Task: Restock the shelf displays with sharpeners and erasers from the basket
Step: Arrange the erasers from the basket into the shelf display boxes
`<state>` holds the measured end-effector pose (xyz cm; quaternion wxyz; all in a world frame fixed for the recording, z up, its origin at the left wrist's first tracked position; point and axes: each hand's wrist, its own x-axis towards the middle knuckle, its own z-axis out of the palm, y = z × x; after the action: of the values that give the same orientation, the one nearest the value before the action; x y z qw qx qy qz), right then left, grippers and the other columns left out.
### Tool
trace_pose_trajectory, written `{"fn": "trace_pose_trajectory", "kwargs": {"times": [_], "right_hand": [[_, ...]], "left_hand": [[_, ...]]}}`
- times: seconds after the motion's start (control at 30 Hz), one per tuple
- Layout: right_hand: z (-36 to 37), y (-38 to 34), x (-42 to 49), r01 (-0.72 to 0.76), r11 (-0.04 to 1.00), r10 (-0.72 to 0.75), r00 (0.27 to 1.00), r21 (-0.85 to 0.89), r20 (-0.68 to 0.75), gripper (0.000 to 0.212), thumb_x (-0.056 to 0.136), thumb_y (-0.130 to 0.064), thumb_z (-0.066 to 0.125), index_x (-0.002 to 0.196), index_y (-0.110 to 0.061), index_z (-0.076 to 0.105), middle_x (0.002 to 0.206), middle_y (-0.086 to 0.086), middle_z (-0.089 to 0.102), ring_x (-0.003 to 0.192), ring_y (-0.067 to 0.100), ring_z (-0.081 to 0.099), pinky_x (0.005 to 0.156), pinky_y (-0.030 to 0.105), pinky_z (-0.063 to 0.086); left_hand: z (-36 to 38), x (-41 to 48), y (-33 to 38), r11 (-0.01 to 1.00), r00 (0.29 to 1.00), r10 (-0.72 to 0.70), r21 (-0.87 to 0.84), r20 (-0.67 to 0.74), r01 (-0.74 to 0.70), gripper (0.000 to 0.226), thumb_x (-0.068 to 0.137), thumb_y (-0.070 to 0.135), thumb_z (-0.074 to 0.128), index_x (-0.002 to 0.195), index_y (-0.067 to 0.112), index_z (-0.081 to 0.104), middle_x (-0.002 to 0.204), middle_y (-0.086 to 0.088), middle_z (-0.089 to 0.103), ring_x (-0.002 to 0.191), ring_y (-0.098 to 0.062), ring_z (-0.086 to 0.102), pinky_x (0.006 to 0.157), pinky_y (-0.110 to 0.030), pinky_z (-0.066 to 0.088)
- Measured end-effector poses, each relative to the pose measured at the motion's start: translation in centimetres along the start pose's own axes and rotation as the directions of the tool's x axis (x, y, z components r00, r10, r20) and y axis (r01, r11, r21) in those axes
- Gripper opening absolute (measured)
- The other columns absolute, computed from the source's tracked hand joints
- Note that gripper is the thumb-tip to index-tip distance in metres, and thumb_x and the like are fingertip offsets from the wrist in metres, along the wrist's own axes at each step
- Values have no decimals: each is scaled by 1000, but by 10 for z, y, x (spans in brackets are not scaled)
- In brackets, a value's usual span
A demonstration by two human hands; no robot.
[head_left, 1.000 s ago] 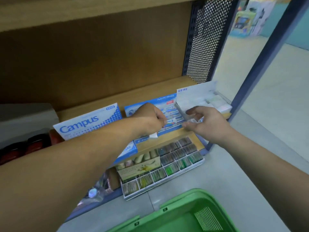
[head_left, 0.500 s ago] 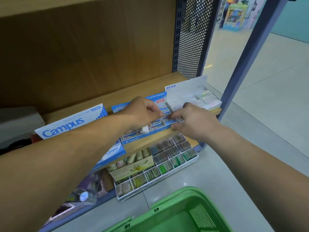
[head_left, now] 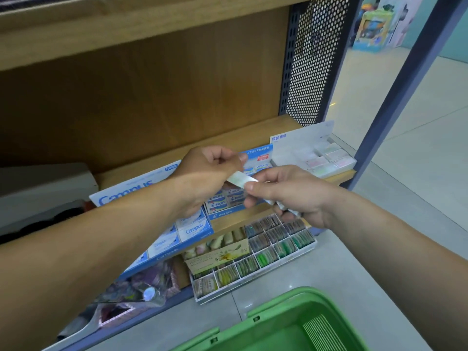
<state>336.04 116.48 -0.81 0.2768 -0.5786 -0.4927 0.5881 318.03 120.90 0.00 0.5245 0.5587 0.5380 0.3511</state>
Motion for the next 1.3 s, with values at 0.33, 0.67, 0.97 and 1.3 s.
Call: {"fn": "trace_pose_trajectory", "kwargs": {"times": [0.33,0.67,0.97,1.3], "right_hand": [[-65,14,-2,7,1000,-16,939,-28,-342,30,93,-42,72,86,-14,67,66,6,71,45,15,38,43,22,28],[-116,59,-4,117,982,-16,832,146,-555,24,92,-46,72,94,-22,77,68,8,61,53,21,39,43,25,29],[-124,62,-6,106,956,48,863,273,-503,21,97,-14,57,105,-23,74,78,9,65,49,22,41,42,23,30],[-111,50,-8,160,966,-88,940,201,-329,23,88,-5,74,110,-10,70,74,8,66,44,19,38,42,20,26]], "left_hand": [[25,16,15,916,994,56,390,94,-89,13,83,23,86,93,23,77,84,3,75,67,-5,64,61,-20,52],[126,107,12,917,990,132,375,40,-137,14,85,10,81,81,4,69,72,-16,74,68,-31,74,69,-48,64],[141,113,6,662,964,208,701,166,-263,14,93,21,71,85,13,79,91,0,74,88,-18,66,82,-27,54],[111,42,27,959,918,63,232,391,-164,17,100,18,65,115,21,73,81,-8,72,64,-13,64,63,-28,54]]}}
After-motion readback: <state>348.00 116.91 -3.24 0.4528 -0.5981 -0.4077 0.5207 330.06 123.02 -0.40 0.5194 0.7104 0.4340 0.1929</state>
